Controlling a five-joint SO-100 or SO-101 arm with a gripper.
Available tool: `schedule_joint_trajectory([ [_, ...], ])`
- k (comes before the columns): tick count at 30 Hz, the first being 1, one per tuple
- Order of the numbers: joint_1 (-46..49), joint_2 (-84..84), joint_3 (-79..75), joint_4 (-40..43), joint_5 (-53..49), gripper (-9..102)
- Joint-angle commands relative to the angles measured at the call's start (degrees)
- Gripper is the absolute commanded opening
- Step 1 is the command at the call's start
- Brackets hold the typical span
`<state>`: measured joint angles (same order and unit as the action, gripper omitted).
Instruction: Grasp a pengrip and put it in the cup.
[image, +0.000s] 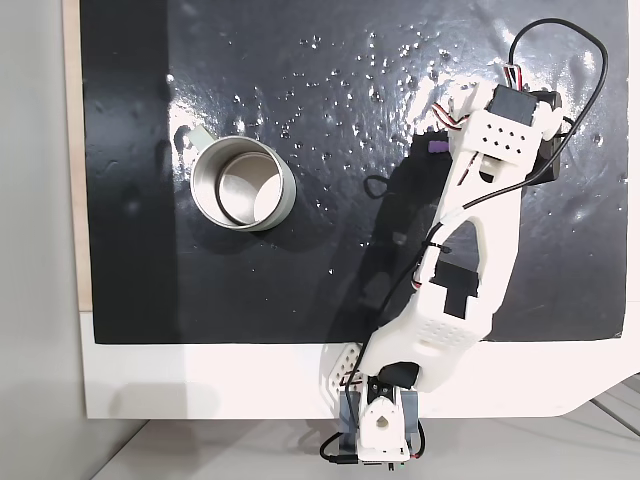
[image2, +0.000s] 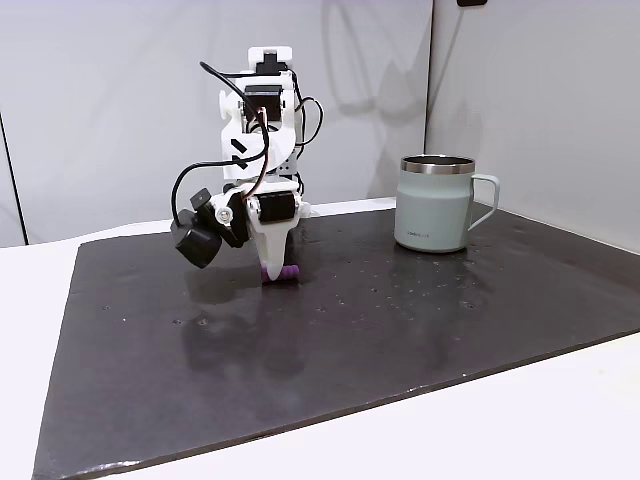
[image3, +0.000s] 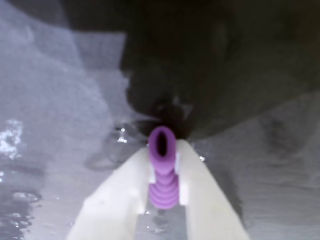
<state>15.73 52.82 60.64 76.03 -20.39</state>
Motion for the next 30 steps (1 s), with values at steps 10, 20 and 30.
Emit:
schedule_joint_trajectory([
  [10,1.2,22.4,-6.0,14.9,1.1,0],
  [20,0.9,46.1,-1.4,20.9,0.2,0],
  [30,-15.3,49.5,-1.5,20.7,9.4,0],
])
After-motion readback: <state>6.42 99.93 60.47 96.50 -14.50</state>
